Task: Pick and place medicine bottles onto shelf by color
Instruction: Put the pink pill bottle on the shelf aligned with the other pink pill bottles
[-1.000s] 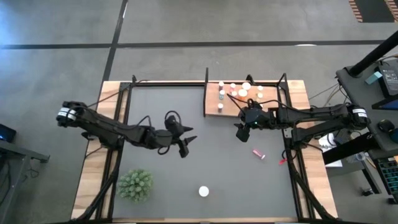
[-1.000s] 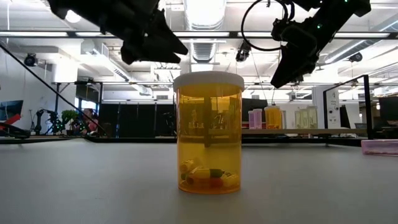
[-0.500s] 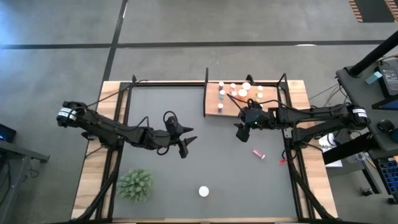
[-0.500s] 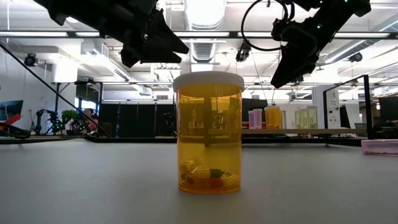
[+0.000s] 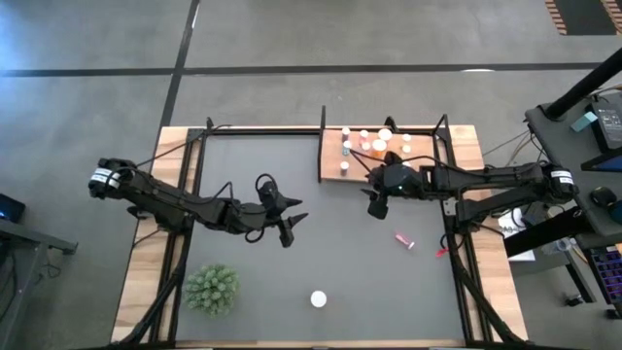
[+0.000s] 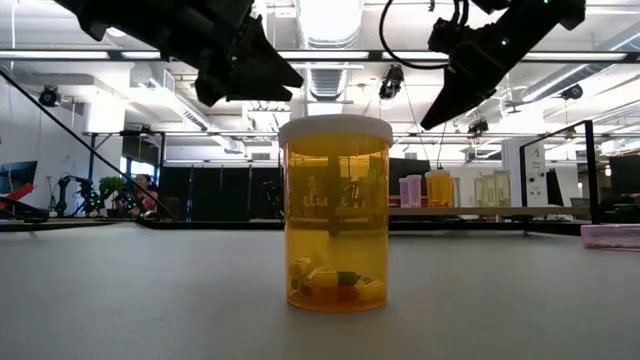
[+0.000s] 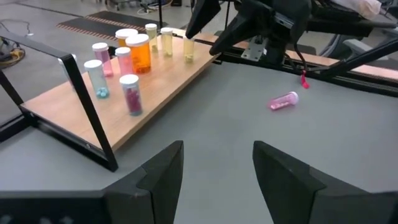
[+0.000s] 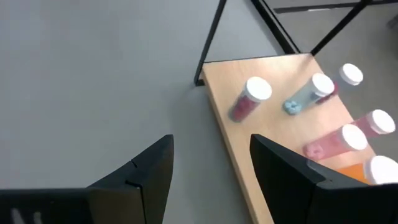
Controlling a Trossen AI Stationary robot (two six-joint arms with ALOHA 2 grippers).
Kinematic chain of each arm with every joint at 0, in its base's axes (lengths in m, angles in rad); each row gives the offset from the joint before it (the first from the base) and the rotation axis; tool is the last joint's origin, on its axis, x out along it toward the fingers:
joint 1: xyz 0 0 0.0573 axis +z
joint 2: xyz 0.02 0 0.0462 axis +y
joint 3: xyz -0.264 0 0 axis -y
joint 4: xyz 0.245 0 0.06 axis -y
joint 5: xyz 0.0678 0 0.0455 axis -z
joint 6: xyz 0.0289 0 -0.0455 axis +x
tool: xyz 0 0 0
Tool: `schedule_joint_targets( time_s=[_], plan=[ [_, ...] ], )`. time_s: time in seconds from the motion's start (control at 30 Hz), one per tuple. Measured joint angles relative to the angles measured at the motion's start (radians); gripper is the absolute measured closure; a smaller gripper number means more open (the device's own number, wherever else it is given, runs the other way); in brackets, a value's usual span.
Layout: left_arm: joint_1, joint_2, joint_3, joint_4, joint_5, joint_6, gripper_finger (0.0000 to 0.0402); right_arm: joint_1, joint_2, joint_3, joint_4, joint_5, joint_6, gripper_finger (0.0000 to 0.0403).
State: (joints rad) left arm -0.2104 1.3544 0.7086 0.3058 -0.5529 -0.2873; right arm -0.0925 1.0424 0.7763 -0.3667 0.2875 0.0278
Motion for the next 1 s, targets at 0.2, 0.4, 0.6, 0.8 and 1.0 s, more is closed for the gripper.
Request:
schedule_joint_targets(
  time_s=[0.2,0.4,0.6,0.8,1.0],
  plan=[
    [0.001,0.000,0.000,0.000,0.000,0.014,0.0224,0.000,0.001,0.000,0.066,0.000,0.087,0.0200],
    [0.001,0.000,0.000,0.000,0.000,0.037,0.0224,0.003,0.001,0.000,0.204,-0.034,0.315,0.0200],
    [0.002,0.000,0.000,0.000,-0.001,0.045,0.0223,0.003,0.001,0.000,0.195,-0.086,0.474,0.0200],
    [0.007,0.000,0.000,0.000,-0.003,0.059,0.0223,0.003,0.001,0.000,0.173,-0.176,0.566,0.0200],
    [0.009,0.000,0.000,0.000,-0.004,0.059,0.0223,0.003,0.001,0.000,0.180,-0.191,0.594,0.0200]
  ],
)
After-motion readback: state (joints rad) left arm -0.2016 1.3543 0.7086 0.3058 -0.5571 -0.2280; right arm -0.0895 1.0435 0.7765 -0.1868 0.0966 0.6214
